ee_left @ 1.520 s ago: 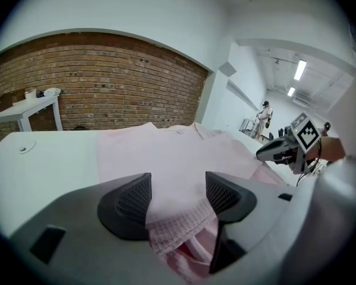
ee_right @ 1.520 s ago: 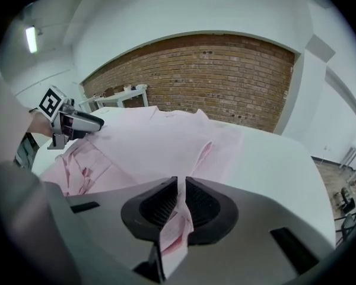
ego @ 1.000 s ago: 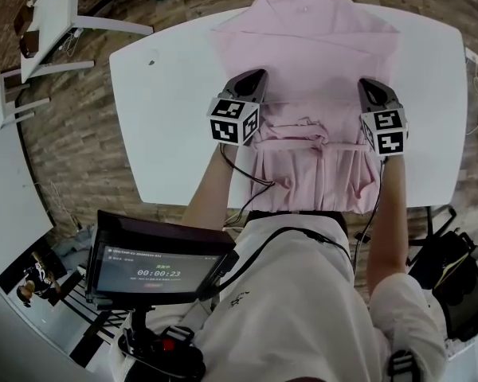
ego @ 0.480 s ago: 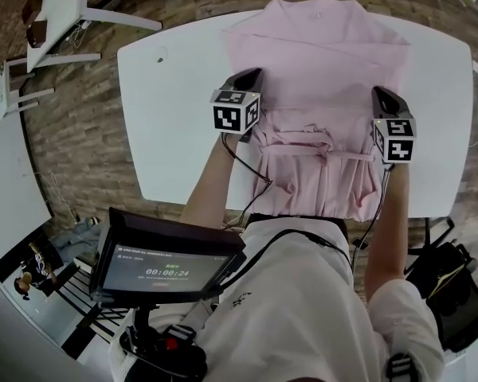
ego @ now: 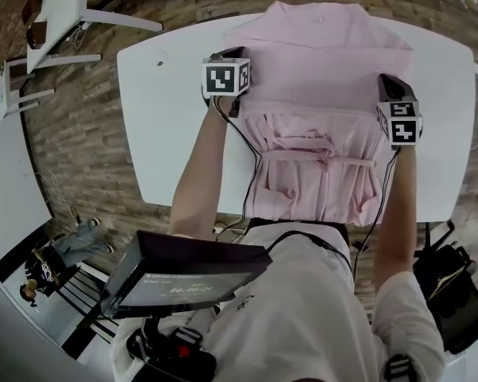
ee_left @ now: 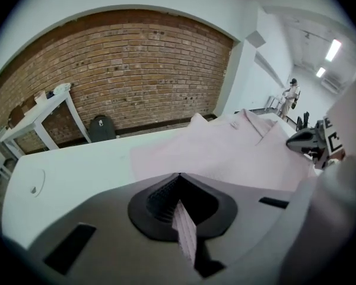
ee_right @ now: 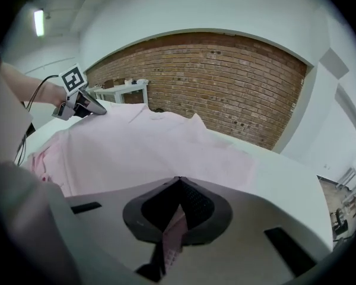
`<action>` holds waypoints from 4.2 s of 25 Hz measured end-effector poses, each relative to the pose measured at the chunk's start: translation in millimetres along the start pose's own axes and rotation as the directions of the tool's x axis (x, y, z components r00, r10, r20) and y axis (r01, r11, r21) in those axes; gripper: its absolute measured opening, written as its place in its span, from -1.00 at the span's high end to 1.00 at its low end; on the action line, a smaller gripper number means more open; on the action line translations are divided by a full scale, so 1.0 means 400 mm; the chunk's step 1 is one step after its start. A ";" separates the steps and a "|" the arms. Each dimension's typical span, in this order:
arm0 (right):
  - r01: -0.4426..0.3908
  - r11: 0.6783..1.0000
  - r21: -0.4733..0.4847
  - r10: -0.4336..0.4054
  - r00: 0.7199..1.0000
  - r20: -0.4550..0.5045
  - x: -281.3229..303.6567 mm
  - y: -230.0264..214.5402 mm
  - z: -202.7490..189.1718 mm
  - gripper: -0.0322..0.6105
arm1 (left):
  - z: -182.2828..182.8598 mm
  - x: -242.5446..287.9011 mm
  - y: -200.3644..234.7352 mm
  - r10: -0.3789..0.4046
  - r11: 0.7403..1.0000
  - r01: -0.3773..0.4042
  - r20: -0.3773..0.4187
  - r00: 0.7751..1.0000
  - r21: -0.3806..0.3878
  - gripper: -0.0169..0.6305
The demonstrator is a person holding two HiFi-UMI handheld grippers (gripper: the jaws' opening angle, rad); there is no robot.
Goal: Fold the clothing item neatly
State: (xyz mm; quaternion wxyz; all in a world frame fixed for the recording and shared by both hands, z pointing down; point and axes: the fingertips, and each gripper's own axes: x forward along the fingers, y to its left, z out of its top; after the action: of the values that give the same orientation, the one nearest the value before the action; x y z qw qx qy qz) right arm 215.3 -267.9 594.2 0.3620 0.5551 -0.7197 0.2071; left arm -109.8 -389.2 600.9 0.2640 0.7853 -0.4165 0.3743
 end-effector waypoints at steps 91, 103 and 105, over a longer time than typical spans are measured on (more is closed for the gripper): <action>-0.351 0.934 -0.060 0.354 0.896 0.270 0.170 -0.125 0.335 0.50 | 0.296 0.107 -0.108 -0.518 0.832 0.506 -0.010 0.855 0.226 0.18; -0.453 0.890 -0.054 0.453 0.866 0.209 0.230 -0.109 0.345 0.50 | 0.297 0.162 -0.116 -0.562 0.800 0.562 -0.066 0.824 0.210 0.17; -0.479 0.876 -0.047 0.479 0.856 0.195 0.242 -0.108 0.350 0.50 | 0.301 0.170 -0.114 -0.576 0.792 0.578 -0.072 0.814 0.197 0.17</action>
State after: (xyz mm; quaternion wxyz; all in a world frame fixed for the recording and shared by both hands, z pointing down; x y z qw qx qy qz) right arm 203.6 -441.6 571.2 0.2238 0.3773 -0.8675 0.2346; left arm -1.3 -484.3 581.1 0.2831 0.8965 -0.1145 0.3211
